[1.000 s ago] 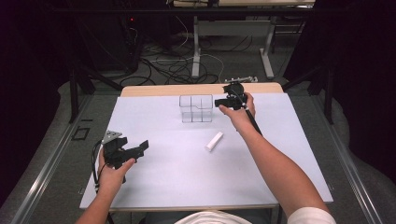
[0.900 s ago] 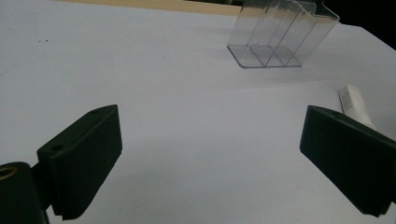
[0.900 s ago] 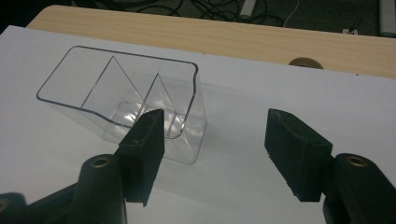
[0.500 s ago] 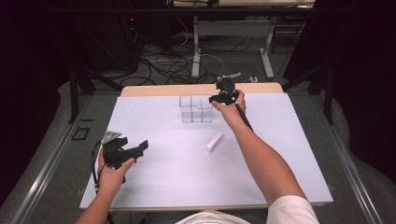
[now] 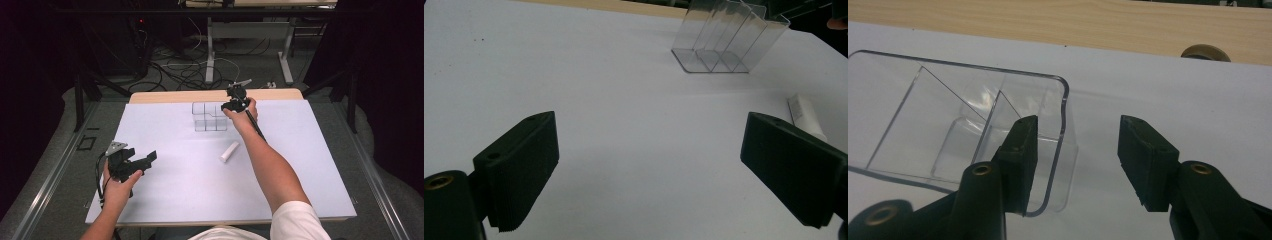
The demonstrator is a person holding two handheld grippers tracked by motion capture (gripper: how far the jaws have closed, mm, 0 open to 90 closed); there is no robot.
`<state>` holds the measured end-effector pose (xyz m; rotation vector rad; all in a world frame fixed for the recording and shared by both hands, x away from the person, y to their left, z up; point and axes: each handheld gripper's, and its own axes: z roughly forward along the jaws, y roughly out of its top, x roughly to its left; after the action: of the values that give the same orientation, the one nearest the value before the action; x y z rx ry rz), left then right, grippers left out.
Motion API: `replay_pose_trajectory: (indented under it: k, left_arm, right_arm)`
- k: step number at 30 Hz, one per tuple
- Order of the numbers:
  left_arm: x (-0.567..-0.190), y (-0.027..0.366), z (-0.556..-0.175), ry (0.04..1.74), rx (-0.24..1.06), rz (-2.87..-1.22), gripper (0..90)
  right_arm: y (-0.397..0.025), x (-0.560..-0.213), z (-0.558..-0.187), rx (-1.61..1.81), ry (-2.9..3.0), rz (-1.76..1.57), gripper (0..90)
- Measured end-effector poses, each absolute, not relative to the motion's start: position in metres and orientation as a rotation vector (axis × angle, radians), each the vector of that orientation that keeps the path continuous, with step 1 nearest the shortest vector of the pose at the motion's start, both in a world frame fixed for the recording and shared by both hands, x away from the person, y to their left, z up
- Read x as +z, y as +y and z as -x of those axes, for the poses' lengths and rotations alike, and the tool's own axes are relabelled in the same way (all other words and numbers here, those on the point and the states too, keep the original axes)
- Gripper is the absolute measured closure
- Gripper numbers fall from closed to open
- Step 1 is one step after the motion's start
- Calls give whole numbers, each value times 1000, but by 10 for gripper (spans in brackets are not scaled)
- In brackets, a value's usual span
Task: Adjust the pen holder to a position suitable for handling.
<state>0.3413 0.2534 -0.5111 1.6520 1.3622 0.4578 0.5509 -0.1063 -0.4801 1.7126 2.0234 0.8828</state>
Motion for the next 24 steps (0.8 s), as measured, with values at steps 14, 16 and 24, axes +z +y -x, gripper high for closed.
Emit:
replay_pose_trajectory:
  k: [14,16,24]
  left_arm:
    - [-512,252,-342,1365,453,-1661,90]
    - [-513,252,-342,1365,451,-1662,90]
    - [-513,251,-341,1365,446,-1663,94]
  right_arm:
    - [-104,-490,-554,871,2018,-1793,640]
    - [-104,-492,-555,912,2011,-1808,655]
    - [-98,-494,-553,919,2003,-1874,742]
